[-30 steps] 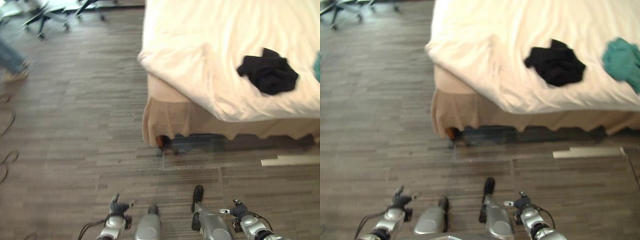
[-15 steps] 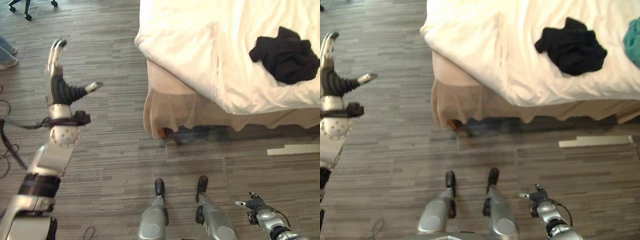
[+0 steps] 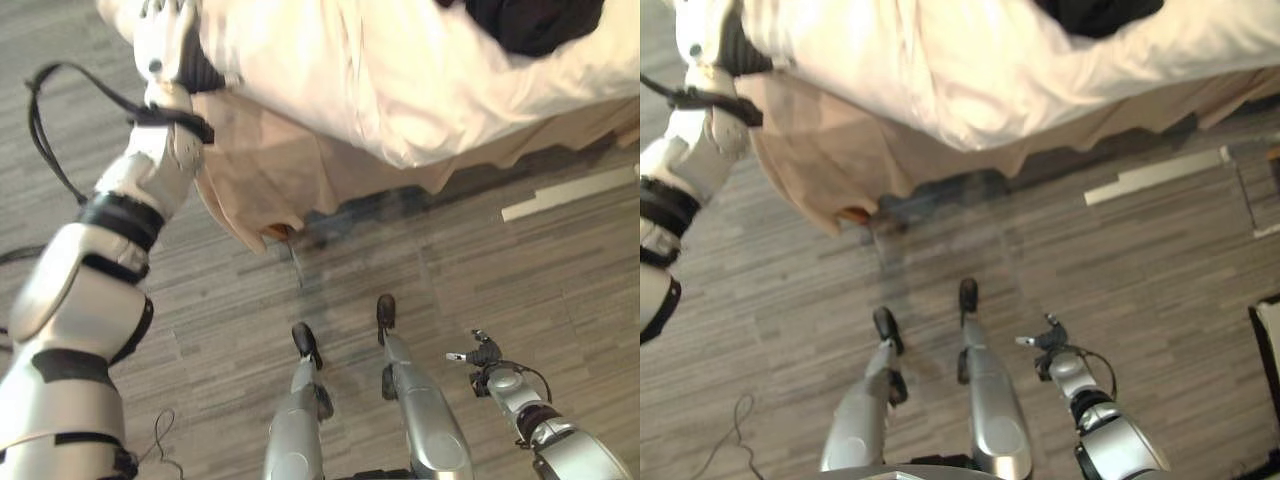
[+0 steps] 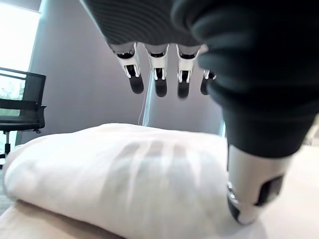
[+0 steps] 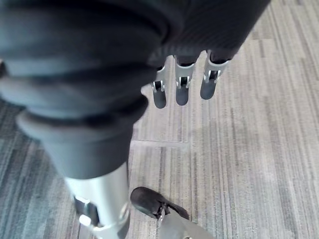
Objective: Tidy up the quilt and then pick up the clothes from the bed and put them into the laundry hamper.
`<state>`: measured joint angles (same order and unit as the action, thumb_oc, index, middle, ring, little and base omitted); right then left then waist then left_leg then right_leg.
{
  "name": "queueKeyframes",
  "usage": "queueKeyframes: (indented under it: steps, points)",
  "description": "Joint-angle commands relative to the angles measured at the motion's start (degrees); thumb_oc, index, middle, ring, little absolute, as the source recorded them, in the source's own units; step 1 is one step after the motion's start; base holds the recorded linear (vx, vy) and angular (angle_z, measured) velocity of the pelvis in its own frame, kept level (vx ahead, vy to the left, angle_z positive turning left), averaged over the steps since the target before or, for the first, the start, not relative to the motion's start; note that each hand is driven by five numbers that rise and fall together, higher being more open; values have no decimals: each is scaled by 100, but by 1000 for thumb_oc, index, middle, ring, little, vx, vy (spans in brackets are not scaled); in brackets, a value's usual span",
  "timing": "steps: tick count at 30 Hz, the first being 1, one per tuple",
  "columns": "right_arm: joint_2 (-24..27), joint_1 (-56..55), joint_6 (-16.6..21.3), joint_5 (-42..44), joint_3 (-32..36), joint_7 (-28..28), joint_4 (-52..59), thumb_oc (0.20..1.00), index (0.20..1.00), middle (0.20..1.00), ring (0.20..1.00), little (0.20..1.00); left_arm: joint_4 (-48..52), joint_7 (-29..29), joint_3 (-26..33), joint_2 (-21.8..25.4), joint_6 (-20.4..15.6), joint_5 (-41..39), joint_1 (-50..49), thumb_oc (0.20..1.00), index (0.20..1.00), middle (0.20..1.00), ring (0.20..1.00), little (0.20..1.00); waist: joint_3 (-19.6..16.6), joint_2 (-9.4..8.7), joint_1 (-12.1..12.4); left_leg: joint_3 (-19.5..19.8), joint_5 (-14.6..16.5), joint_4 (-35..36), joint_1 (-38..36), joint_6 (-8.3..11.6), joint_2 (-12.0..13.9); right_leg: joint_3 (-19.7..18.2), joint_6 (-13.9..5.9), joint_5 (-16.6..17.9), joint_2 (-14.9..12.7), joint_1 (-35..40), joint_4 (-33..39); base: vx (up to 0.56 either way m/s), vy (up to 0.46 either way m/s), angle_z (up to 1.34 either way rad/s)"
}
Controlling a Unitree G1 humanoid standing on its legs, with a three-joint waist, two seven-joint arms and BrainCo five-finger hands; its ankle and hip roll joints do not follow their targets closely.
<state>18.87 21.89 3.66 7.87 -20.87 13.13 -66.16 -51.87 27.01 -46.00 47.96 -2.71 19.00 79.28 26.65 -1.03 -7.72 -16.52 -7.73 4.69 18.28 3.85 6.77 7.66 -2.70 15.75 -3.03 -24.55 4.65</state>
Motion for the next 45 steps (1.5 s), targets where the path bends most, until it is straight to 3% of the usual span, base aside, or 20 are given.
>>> queueKeyframes:
  steps: [1, 3, 9, 10, 12, 16, 20, 22, 23, 24, 25, 29, 32, 33, 35, 39, 40, 41, 42, 45]
  points:
    - [28, 95, 243, 271, -96, 139, -102, 1000, 1000, 1000, 1000, 1000, -577, 207, -459, 574, 178, 488, 1109, 1000, 1000, 1000, 1000, 1000, 41, -39, 14, 262, 210, -50, 102, 341, 313, -24, -830, -996, -613, -10, -393, -4, -33, -11]
    - [23, -45, 342, 272, -164, 142, -106, 1000, 1000, 1000, 1000, 1000, -754, 166, -1045, 705, 269, 888, 1539, 1000, 1000, 1000, 1000, 1000, 91, -11, -65, 179, 185, -73, 296, 360, 336, -31, -852, -937, -597, -247, -371, -10, -10, -9]
    - [74, -198, 450, 343, -241, 124, -134, 1000, 1000, 1000, 1000, 1000, -990, 12, -1659, 783, 201, 1140, 1826, 1000, 1000, 1000, 1000, 1000, 99, 70, -153, 158, 317, -122, 422, 415, 357, -97, -900, -996, -543, -440, -361, 28, 20, -9]
    - [92, -202, 441, 343, -253, 108, -173, 1000, 1000, 1000, 1000, 1000, -1011, -142, -1818, 821, 159, 1246, 1785, 200, 200, 200, 200, 200, 93, 89, -162, 143, 325, -123, 409, 417, 363, -98, -895, -997, -536, -439, -357, 0, 0, 0]
    - [130, -196, 345, 312, -279, 30, -267, 1000, 1000, 1000, 1000, 1000, -1162, -794, -1767, 649, -4, 1199, 1356, 200, 200, 200, 200, 200, 60, 101, -155, 78, 229, -150, 350, 382, 369, -106, -831, -917, -528, -401, -359, -27, 7, -1]
    - [207, -368, 211, 182, -278, -104, -332, 1000, 1000, 1000, 1000, 1000, -854, -1225, -1202, 544, -183, 891, 401, 200, 200, 200, 200, 200, -110, 191, -90, 59, 314, -46, -226, 379, 374, -101, -792, -1034, -532, 90, -313, 28, 17, -10]
    - [121, -901, -55, -184, 115, -116, -378, 1000, 1000, 1000, 1000, 1000, 154, -1370, 826, 678, -291, 330, -2761, 200, 200, 200, 200, 200, -483, 306, 151, 117, 556, 31, -1141, 327, 263, -1, -734, -1227, -534, 1092, -198, 128, 31, -11]
    - [147, -956, -103, -232, 229, -105, -390, 1000, 1000, 1000, 1000, 1000, 182, -1374, 1281, 646, -273, 294, -3441, 200, 200, 200, 200, 200, -561, 312, 180, 124, 597, 31, -1283, 323, 253, 25, -726, -1263, -531, 1273, -172, 68, 42, 17]
    - [178, -1005, -140, -277, 462, -57, -368, 1000, 1000, 1000, 1000, 1000, 27, -1298, 1968, 425, -202, 125, -4401, 529, 529, 529, 529, 529, -708, 301, 262, 152, 635, 31, -1485, 302, 225, 53, -695, -1325, -524, 1497, -181, 67, 45, 14]
    - [182, -1004, -141, -276, 452, -57, -366, 1000, 1000, 1000, 1000, 1000, 34, -1298, 1986, 427, -201, 128, -4419, 649, 649, 649, 649, 649, -721, 302, 253, 152, 624, 31, -1467, 302, 224, 52, -692, -1314, -524, 1481, -177, 72, 60, 9]
    - [365, -893, -143, -123, 780, -8, -224, 1000, 1000, 1000, 1000, 1000, -212, -1177, 2786, -9, -140, -295, -5352, 1000, 1000, 1000, 1000, 1000, -847, 279, 341, 214, 657, 31, -1646, 294, 217, 88, -658, -1415, -516, 1713, -209, 0, 0, 0]
    - [797, -1025, -68, 218, 1149, -271, 626, 1000, 1000, 1000, 1000, 1000, -579, -1227, 3854, -755, -238, -1248, -6518, 1000, 1000, 1000, 1000, 1000, -1004, 193, 403, 299, 665, 31, -1815, 283, 221, 174, -625, -1505, -533, 1990, -229, 18, 41, 14]
    - [713, -1282, 52, 142, 1182, -450, 1419, 1000, 1000, 1000, 1000, 1000, -1062, -1403, 4298, -1415, -301, -1577, -7366, 1000, 1000, 1000, 1000, 1000, -1152, 162, 470, 372, 689, 31, -1903, 244, 206, 225, -613, -1552, -554, 2178, -219, 20, 73, 25]
    - [838, -1239, 103, 112, 1116, -513, 2296, 837, 837, 837, 837, 837, -1240, -1401, 4366, -1558, -260, -1585, -7605, 1000, 1000, 1000, 1000, 1000, -1192, 138, 522, 407, 704, 31, -1935, 244, 204, 249, -616, -1569, -574, 2232, -222, 41, 73, 13]
    - [978, -1152, 256, 159, 1079, -560, 3337, 200, 200, 200, 200, 200, -1558, -1468, 4520, -1922, -212, -1665, -7954, 1000, 1000, 1000, 1000, 1000, -1240, 90, 610, 450, 712, 31, -1933, 234, 197, 297, -615, -1592, -595, 2250, -241, 20, 57, 12]
    - [994, 21, 527, 399, 872, -300, 3991, 200, 200, 200, 200, 200, -1883, -1415, 4472, -2365, -155, -1761, -8158, 1000, 1000, 1000, 1000, 1000, -1107, -27, 899, 604, 600, 31, -1675, 187, 179, 353, -599, -1576, -640, 2025, -352, -134, 31, 27]
    - [1027, 1118, 589, 561, 626, -43, 4027, 200, 200, 200, 200, 200, -1914, -1310, 4325, -2372, -148, -1808, -8020, 1000, 1000, 1000, 1000, 1000, -816, -106, 1141, 732, 502, -28, -1337, 187, 212, 366, -575, -1570, -666, 1701, -505, -179, -21, 29]
    - [1027, 1126, 591, 562, 625, -43, 4022, 200, 200, 200, 200, 200, -1916, -1309, 4327, -2372, -148, -1808, -8015, 1000, 1000, 1000, 1000, 1000, -828, -108, 1138, 734, 492, -27, -1315, 186, 211, 366, -573, -1560, -666, 1682, -501, -324, -18, 42]
    - [1203, 2270, 658, 778, 439, 230, 3793, 200, 200, 200, 200, 200, -1815, -1136, 4077, -2321, -209, -1849, -7751, 1000, 1000, 1000, 1000, 1000, -469, -166, 1346, 830, 460, -248, -930, 202, 247, 386, -556, -1547, -711, 1368, -703, -155, 3, 46]
    - [1373, 3700, 742, 1120, 107, 586, 3362, 200, 200, 200, 200, 200, -1544, -982, 3507, -2283, -346, -1892, -7386, 1000, 1000, 1000, 1000, 1000, -4, -182, 1630, 969, 397, -635, -233, 282, 271, 502, -538, -1572, -821, 911, -925, -175, -20, 11]
